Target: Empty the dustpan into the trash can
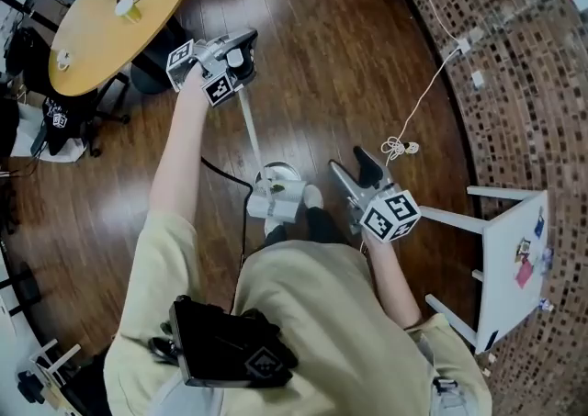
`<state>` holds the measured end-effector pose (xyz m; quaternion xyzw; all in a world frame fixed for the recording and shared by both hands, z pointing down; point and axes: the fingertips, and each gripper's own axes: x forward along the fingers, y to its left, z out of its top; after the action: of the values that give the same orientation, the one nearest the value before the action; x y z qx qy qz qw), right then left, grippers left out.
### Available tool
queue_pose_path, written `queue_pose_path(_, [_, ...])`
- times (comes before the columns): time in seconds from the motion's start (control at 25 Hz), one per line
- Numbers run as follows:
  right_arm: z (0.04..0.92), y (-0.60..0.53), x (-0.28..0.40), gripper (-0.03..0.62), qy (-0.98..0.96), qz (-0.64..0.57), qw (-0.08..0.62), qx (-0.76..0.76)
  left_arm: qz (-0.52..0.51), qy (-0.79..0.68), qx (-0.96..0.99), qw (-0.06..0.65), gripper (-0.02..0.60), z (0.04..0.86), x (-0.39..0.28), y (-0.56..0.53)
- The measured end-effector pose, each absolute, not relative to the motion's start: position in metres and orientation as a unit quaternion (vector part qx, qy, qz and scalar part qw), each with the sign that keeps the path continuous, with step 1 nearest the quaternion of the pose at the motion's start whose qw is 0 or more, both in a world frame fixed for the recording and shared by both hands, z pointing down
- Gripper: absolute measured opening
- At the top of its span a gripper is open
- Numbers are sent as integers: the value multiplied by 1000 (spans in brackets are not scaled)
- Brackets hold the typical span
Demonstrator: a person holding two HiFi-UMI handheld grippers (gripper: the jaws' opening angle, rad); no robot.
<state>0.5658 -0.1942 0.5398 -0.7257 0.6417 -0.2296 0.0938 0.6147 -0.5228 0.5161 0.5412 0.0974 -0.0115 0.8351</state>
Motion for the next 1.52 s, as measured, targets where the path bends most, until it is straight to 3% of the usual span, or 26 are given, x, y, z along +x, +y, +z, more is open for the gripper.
queue_pose_path(0.64, [545, -194, 608, 321, 656, -242, 90, -709, -55, 64, 532, 842, 2, 523, 616, -563])
queue_pose_path(1.04, [534, -199, 577, 321, 675, -228, 97, -695, -40, 123, 582, 802, 2, 466, 538, -457])
queue_pose_path(1.52, [512, -204, 478, 321, 689, -192, 98, -692, 24, 198, 644, 739, 2, 418, 429, -324])
